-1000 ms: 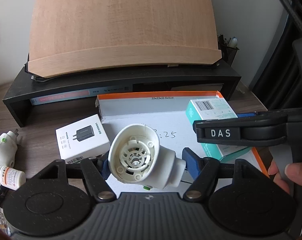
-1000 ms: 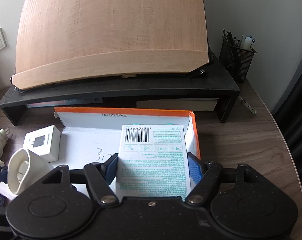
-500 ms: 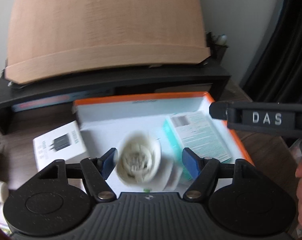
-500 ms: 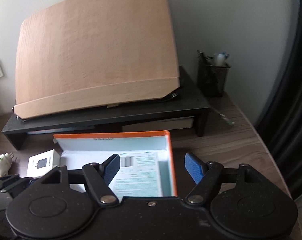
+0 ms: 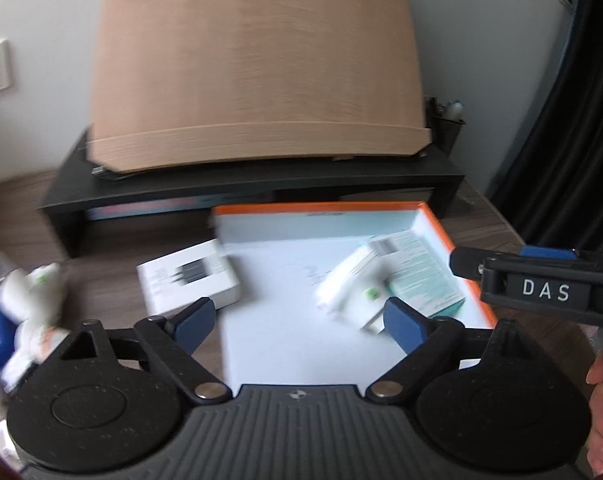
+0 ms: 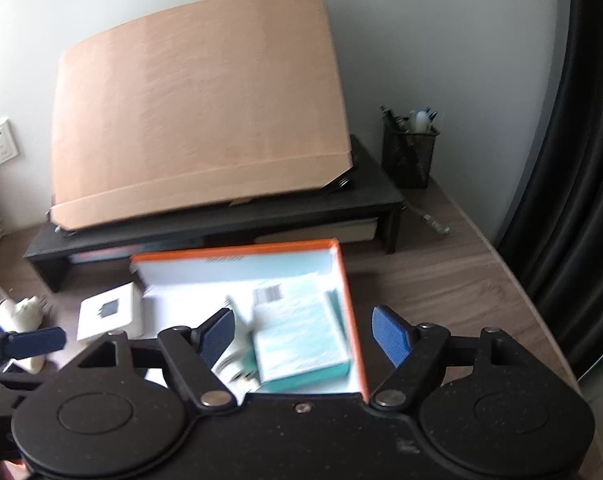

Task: Organize rigid objects
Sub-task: 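Move both open tools back to the pile of items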

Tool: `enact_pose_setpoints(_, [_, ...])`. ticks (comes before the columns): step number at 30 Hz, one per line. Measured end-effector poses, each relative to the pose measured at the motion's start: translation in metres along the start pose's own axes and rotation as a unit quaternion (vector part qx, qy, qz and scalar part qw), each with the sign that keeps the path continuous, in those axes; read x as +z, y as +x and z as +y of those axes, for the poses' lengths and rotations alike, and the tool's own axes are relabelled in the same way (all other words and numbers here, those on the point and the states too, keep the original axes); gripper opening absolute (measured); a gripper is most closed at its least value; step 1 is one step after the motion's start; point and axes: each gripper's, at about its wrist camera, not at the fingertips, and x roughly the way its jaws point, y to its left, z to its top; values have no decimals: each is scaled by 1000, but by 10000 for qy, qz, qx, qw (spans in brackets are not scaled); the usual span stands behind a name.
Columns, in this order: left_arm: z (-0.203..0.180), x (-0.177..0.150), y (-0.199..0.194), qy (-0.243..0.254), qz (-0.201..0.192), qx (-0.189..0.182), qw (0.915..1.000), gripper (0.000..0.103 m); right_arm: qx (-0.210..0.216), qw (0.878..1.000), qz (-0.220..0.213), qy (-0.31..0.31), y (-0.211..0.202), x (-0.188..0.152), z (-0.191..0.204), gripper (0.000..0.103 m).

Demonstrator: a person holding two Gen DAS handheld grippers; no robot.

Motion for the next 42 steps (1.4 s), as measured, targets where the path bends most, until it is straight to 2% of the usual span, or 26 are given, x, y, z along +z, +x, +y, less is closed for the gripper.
enact_pose_setpoints(13, [76, -47, -64, -546, -58, 521, 9971, 94, 477, 9974, 365, -391, -26, -44, 82, 91])
enact_pose_setpoints(22, [143, -84, -88, -1133, 67, 1015, 9883, 94, 932, 9909, 578, -777, -33, -72, 148, 91])
enact_pose_setpoints(27, [171, -98, -88, -1369, 200, 1180, 9833, 95, 1127, 9858, 709, -1023, -33, -86, 179, 91])
enact_pose_setpoints(32, [185, -105, -81, -1465, 284, 1176, 9818, 96, 1226, 9822, 736, -1217, -35, -94, 200, 91])
enact_pose_setpoints(34, [187, -104, -74, -1489, 310, 1181, 9813, 99, 1222, 9820, 745, -1233, -35, -96, 202, 91])
enact_pose_setpoints(42, [193, -93, -38, -1754, 483, 1241, 9754, 99, 1096, 9844, 803, -1120, -29, -97, 198, 91])
